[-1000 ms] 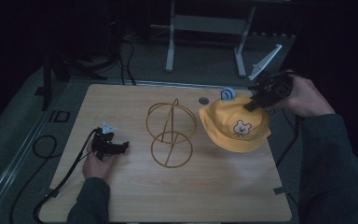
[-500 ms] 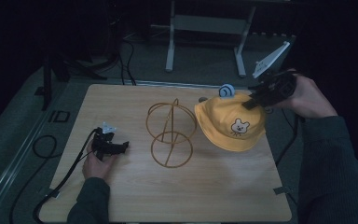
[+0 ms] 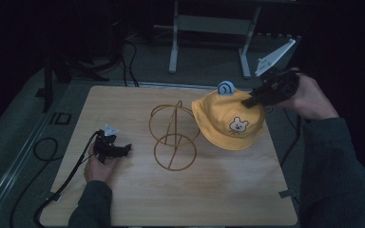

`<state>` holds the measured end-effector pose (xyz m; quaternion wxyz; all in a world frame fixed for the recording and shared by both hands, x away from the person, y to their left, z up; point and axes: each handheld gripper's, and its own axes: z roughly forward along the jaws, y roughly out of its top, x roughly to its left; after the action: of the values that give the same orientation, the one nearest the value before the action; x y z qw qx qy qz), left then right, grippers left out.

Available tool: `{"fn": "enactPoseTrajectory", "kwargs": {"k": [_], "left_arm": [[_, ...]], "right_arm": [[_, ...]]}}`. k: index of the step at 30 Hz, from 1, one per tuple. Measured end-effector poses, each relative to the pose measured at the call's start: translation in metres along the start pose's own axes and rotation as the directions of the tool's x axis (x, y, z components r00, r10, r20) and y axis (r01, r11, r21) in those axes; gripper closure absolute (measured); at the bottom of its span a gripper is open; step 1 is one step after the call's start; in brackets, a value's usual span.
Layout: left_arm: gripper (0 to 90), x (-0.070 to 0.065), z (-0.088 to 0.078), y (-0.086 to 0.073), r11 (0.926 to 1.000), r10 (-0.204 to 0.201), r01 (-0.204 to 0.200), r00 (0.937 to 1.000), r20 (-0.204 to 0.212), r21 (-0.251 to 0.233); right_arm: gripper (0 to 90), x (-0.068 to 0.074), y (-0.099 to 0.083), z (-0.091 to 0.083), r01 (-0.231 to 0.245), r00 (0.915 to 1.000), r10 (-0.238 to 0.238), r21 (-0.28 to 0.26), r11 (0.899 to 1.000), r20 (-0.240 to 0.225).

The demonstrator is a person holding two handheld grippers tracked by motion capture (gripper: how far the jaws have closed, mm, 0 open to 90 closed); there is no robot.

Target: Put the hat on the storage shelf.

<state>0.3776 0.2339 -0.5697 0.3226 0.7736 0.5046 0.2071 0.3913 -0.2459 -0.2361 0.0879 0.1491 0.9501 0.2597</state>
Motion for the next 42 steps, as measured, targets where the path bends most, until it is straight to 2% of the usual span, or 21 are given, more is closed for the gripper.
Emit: {"fn": "enactPoseTrajectory", "kwargs": {"k": [14, 15, 25, 32, 42], "left_arm": [[12.5, 0.000, 0.000, 0.000, 1.0000, 0.000, 0.000, 1.0000, 0.000, 0.000], [12.5, 0.000, 0.000, 0.000, 1.0000, 0.000, 0.000, 1.0000, 0.000, -0.001], [12.5, 0.000, 0.000, 0.000, 1.0000, 0.000, 0.000, 1.0000, 0.000, 0.000], [12.5, 0.000, 0.000, 0.000, 1.0000, 0.000, 0.000, 1.0000, 0.000, 0.000], [12.5, 0.000, 0.000, 0.000, 1.0000, 0.000, 0.000, 1.0000, 0.000, 0.000]], "right_arm": [[78.4, 0.006, 0.011, 0.004, 0.022, 0.9993, -0.019, -0.103, 0.994, 0.032], [78.4, 0.007, 0.014, 0.004, 0.026, 0.9993, -0.022, -0.128, 0.991, 0.032], [78.8, 0.010, 0.024, 0.011, 0.043, 0.9986, -0.036, -0.181, 0.983, 0.038], [78.8, 0.013, 0.032, 0.015, 0.053, 0.9985, -0.049, -0.192, 0.980, 0.025], [78.7, 0.020, 0.053, 0.023, 0.081, 0.9967, -0.079, -0.178, 0.981, 0.019]]}}
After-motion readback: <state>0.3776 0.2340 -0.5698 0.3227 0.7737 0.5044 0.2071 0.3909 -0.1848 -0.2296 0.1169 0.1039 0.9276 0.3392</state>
